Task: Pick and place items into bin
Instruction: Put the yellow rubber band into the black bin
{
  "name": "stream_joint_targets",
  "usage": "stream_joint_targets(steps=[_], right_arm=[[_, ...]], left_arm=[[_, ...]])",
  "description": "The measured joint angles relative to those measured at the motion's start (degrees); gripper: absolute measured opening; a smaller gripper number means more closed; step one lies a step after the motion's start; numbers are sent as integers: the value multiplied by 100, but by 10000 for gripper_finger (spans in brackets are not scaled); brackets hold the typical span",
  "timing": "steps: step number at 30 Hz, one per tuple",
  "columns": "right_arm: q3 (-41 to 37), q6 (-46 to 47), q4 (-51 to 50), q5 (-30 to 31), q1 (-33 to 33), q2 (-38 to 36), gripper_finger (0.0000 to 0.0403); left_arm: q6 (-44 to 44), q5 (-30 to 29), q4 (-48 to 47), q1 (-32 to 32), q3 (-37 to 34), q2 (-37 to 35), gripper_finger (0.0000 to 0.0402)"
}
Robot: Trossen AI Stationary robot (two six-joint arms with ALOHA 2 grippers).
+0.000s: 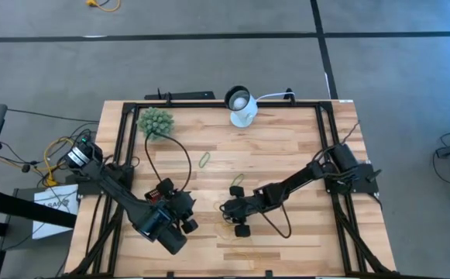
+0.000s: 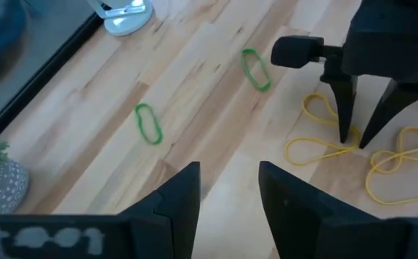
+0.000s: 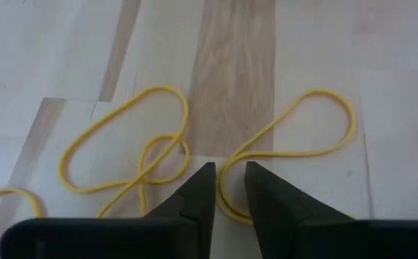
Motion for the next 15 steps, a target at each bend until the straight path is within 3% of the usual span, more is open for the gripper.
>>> stream_joint_targets(steps=[5, 11, 15], right_arm=[[-3, -38, 135, 61, 89, 93, 11], [115, -91, 216, 625, 227, -58, 2], [267, -496, 363, 1002, 186, -408, 1]], left_arm=[[-18, -165, -13, 0, 0, 0, 135], [-402, -164, -12, 0, 0, 3, 135], [-32, -68, -1, 3, 0, 28, 135]])
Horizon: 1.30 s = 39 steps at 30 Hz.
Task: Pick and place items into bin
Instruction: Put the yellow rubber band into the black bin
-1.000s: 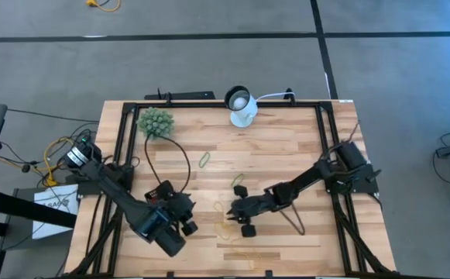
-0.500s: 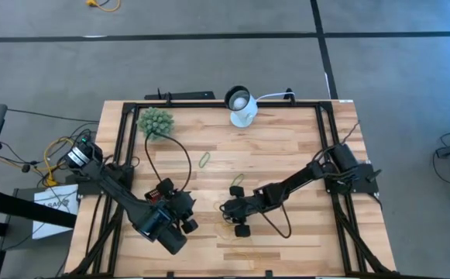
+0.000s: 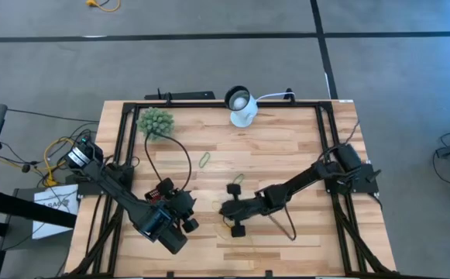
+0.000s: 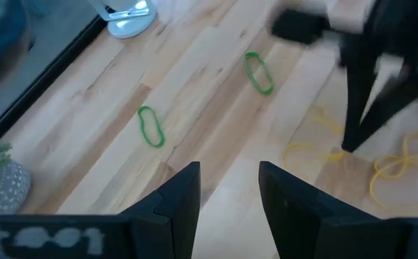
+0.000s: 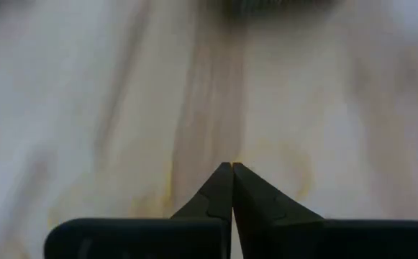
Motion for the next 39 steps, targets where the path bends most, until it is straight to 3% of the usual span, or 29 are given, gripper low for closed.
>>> stream_joint_targets(steps=[4, 18, 28, 39], right_arm=[[115, -305, 540, 174, -133, -276, 1], [319, -687, 812, 26, -278, -287, 0], [319, -771, 859, 164, -361, -287, 0], [328, -765, 1053, -113, -347, -291, 0]], left_arm=[[383, 86, 310, 73, 0, 0, 135], [2127, 302, 1246, 484, 0, 0, 135], [2312, 1300, 1255, 505, 0, 0, 135], [2665, 1194, 1252, 549, 0, 0, 135]])
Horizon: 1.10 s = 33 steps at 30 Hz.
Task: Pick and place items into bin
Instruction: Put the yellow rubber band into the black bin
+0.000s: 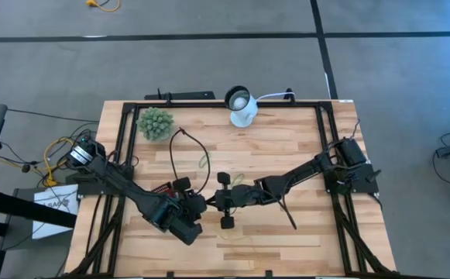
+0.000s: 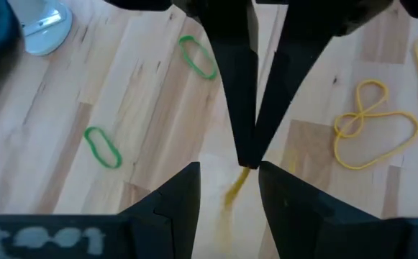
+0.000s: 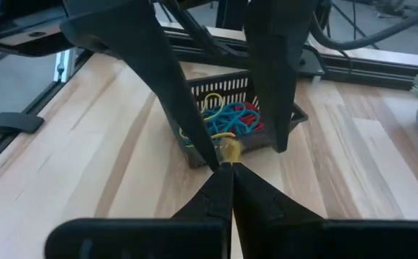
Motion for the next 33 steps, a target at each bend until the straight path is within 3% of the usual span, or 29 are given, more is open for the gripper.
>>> stream_joint_targets(steps=[18, 21, 26, 33], right_arm=[[4, 42, 326, -13, 8, -11, 0], [4, 42, 319, -14, 5, -11, 0], [4, 37, 319, -16, 8, -11, 0], [4, 44, 297, -12, -3, -11, 0]], left_arm=[[152, 264, 0, 90, 0, 0, 132], [152, 383, -2, 90, 0, 0, 105], [85, 632, 0, 90, 0, 0, 12], [39, 608, -73, 90, 0, 0, 1]])
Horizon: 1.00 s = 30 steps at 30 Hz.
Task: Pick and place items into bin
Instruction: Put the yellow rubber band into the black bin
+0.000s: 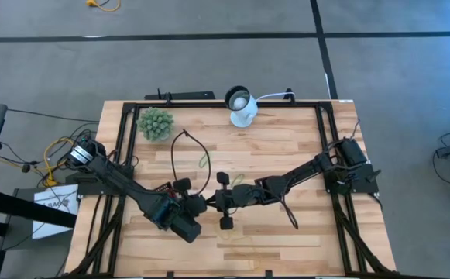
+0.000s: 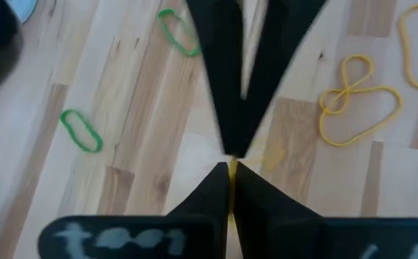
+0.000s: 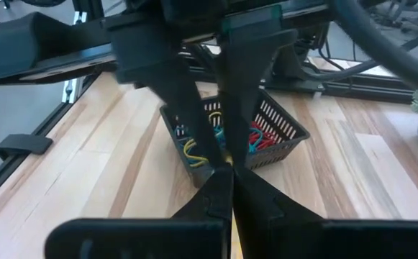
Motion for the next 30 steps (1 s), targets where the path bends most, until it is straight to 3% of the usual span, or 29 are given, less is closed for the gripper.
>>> stream_joint_targets(steps=[7, 13, 20, 25, 30], right_arm=[[0, -6, -587, 0, 130, 0, 41], [0, 746, -1752, 11, 240, 0, 82], [0, 1354, -2703, 14, 315, 0, 87], [0, 1420, -2629, 18, 312, 0, 86], [-1, 1510, -2613, 17, 314, 0, 86]], left_arm=[[-606, 22, -665, -14, 0, 0, 0], [-1486, 794, -1552, -385, 316, -4, 0], [-3689, 687, -3692, -1194, 1343, -15, 0], [-4245, 575, -3608, -1624, 1192, 18, 0], [-4550, 515, -3517, -1661, 689, 231, 0]])
